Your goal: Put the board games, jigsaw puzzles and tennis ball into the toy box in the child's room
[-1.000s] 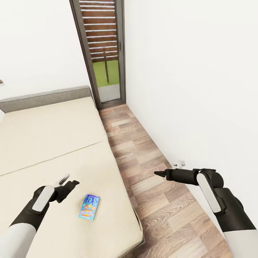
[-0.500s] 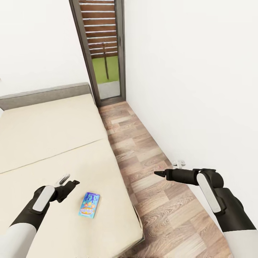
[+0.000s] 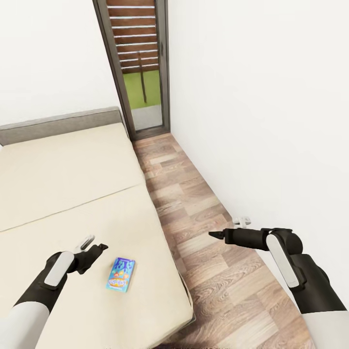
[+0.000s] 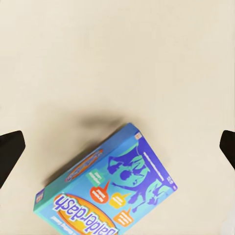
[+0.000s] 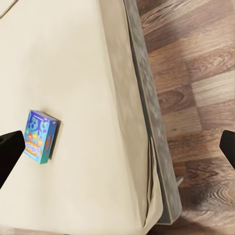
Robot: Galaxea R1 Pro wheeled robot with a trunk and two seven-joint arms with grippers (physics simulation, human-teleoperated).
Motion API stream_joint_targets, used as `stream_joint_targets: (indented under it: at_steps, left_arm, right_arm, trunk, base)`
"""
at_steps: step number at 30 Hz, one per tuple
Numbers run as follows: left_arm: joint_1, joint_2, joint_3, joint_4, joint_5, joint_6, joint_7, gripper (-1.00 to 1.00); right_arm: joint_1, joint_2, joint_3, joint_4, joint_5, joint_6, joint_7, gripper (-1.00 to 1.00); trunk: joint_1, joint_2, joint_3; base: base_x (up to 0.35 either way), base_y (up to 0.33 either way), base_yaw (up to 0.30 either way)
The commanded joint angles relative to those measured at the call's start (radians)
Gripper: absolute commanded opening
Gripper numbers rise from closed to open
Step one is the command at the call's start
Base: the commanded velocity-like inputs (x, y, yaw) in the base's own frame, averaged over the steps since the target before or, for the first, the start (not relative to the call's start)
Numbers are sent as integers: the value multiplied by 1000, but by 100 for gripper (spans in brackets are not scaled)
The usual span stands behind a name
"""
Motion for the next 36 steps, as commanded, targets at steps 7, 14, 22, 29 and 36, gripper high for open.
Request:
stream_joint_targets:
  at_steps: [7,14,22,29,36]
  left_arm:
    - [-2,-1,0,2,10,3,7,100]
    - [-12,-1,0,24,8,2,6,100]
    - [-24,-2,-2,48,8,-10,5,100]
    - [-29,-2,-3,55,9,-16,4,100]
    - [-32,-2,-8,58,-7,-19,3,100]
  right_arm:
    - [-1,-8,0,0,10,2,10,100]
    - [-1,-18,0,-1,9,2,10,100]
    - [-1,-22,0,-1,9,2,10,100]
    - [-1,-23,0,-1,9,2,10,100]
    - [-1,-23,0,-2,9,2,10,100]
  trunk:
    - [0,-1,-12]
    - [0,-1,-23]
    - [0,-1,-36]
    - [0,-1,-48]
    - [0,-1,-59]
  base:
    - [0,0,0]
    - [0,0,0]
    - [0,0,0]
    - [0,0,0]
    - [0,0,0]
